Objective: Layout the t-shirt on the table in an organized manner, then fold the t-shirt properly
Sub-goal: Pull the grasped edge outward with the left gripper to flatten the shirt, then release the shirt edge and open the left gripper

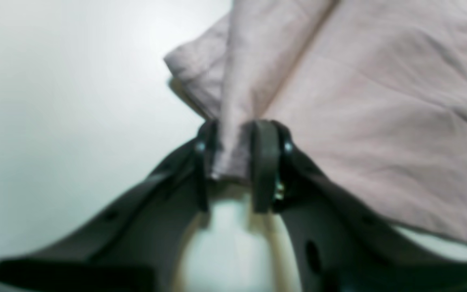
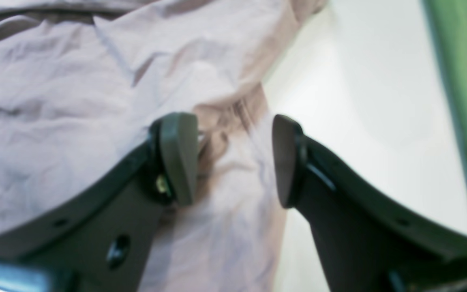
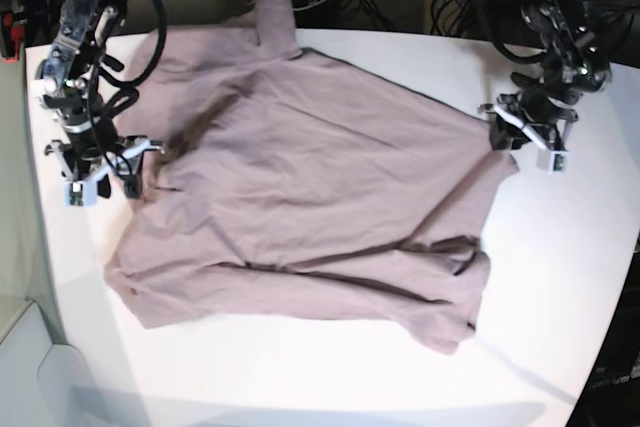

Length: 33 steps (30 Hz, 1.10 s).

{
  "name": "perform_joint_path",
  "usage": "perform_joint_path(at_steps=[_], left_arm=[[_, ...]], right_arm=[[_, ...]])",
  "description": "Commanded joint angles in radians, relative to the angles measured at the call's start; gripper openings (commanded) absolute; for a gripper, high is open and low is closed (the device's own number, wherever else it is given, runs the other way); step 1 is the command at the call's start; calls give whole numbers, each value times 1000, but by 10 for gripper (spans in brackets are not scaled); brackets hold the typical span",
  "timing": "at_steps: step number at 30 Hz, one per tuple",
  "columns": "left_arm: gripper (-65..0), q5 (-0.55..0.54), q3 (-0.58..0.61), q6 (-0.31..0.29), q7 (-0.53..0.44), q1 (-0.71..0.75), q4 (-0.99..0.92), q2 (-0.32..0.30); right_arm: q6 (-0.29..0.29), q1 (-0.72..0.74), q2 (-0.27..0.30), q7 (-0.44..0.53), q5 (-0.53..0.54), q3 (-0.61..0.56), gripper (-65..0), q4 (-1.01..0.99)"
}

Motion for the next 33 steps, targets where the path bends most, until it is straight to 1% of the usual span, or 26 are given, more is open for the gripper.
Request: perform_joint_path(at_steps=[1,4,5,7,11,14,16,18,20,22,24,28,30,33], left_arm=[[-566,8,-28,8,0,-1,24,0],[-637,10,-89,4,1,15,53,27],[-650,5,-98,2,1,22,65,30],[-650,2,-100,1,1,31,85,31],[-626,-1,-98,-1,3,62,128,34],[-593,-1,-101,-1,47,68,168,48],[-545,-1,-98,-1,96,64,191,51],[-480,-1,-98,-1,132,62,214,53],[-412,-1,-98,-1,156,61,246,59],[-368,-1,-98,-1,162,64,278,83],[-370,-1,-92,-2,162,61,308,96],[-406,1,-32,8,162,59,340,106],[-409,2,-55,8,162,65,369,129],[-408,5,-143,2,162,68,390,146]], right_arm=[[-1,11,6,31,15,3,-348,16],[-1,11,6,29,15,3,-348,14],[-1,11,6,29,15,2,-348,14],[-1,11,6,29,15,2,-348,14],[-1,11,5,24,15,2,-348,21],[-1,11,-4,24,15,-17,-348,22],[-1,11,-7,24,15,-26,-348,24],[-1,10,-9,24,15,-26,-348,24],[-1,10,-9,24,15,-26,-348,24],[-1,10,-9,24,15,-26,-348,24],[-1,10,-9,24,15,-26,-348,24],[-1,8,-10,24,15,-26,-348,24],[-1,-6,-10,24,15,-26,-348,24],[-1,-13,-10,24,15,-26,-348,25]])
